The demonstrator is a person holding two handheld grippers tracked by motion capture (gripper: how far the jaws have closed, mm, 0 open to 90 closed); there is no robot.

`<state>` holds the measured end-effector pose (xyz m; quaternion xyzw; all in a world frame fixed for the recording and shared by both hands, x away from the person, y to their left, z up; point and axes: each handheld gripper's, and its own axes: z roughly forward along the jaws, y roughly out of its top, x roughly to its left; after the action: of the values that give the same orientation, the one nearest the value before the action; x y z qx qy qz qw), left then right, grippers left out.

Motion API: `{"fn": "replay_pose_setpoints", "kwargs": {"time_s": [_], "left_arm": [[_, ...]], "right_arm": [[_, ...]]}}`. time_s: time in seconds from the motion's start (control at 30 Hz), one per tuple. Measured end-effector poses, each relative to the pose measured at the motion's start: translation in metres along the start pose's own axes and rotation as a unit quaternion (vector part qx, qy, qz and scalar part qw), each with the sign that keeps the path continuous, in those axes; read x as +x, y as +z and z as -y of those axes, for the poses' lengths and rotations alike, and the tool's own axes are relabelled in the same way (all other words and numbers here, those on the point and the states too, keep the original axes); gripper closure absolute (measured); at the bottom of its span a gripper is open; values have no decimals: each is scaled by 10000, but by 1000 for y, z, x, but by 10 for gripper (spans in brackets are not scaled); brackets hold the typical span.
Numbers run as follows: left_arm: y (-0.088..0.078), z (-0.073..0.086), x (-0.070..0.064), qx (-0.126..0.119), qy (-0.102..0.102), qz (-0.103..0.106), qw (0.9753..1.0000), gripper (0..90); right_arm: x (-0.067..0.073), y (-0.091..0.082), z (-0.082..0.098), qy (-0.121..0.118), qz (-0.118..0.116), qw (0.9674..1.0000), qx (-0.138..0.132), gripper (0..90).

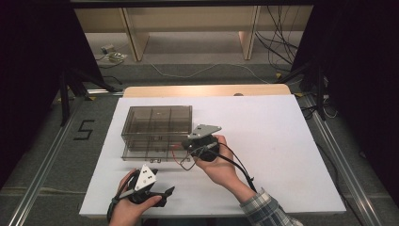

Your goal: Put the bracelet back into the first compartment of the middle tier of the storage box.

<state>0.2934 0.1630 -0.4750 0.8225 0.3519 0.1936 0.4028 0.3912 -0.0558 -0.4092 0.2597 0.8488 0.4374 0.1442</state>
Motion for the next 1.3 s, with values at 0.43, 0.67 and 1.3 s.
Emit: {"fn": "replay_pose_setpoints", "kwargs": {"time_s": [0.43,0.67,1.3], "left_arm": [[0,0,0,-4,1,10,10000,166],[0,0,0,-7,3,11,10000,166],[0,0,-1,-24,2,21,10000,167]], "right_arm": [[8,15,-13,-101,-71,9999,-5,900],[11,23,-20,-142,-103,9998,-5,900],[19,44,-36,-275,-222,9994,44,900]]}}
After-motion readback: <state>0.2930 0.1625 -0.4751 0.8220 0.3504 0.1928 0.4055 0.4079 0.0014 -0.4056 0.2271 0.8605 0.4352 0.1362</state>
